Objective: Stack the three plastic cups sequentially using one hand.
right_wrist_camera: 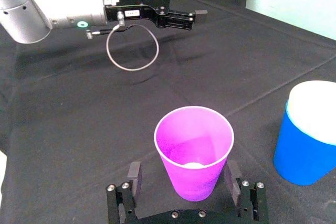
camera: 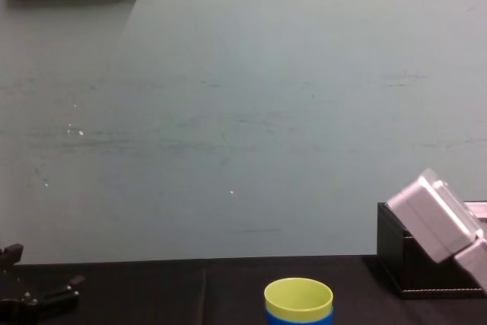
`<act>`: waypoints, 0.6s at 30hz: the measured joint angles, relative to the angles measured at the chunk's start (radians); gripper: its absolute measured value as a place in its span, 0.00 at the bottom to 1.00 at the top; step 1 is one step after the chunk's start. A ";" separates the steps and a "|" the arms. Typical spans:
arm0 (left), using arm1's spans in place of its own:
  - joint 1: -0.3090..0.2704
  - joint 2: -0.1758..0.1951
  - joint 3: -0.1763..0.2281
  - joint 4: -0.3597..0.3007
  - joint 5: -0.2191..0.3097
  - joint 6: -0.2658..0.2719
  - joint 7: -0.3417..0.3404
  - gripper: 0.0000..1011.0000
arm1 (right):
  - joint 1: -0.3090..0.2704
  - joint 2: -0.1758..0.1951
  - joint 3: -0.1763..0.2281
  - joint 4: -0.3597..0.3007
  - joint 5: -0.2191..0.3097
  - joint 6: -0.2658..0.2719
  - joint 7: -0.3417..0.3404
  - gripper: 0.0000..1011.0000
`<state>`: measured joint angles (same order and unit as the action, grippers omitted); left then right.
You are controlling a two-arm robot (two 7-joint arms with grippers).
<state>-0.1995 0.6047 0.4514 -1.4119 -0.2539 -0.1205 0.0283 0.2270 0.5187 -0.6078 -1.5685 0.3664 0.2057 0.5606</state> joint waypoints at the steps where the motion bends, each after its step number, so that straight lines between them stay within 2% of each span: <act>1: 0.000 0.000 0.000 0.000 0.000 0.000 0.000 0.99 | 0.002 -0.002 -0.001 0.003 -0.001 0.000 -0.001 0.99; 18: 0.000 0.000 0.000 0.000 0.000 0.000 0.000 0.99 | 0.024 -0.044 -0.012 0.047 -0.026 -0.006 -0.016 0.99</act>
<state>-0.1995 0.6047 0.4513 -1.4120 -0.2539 -0.1206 0.0283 0.2515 0.4746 -0.6195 -1.5213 0.3409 0.2002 0.5445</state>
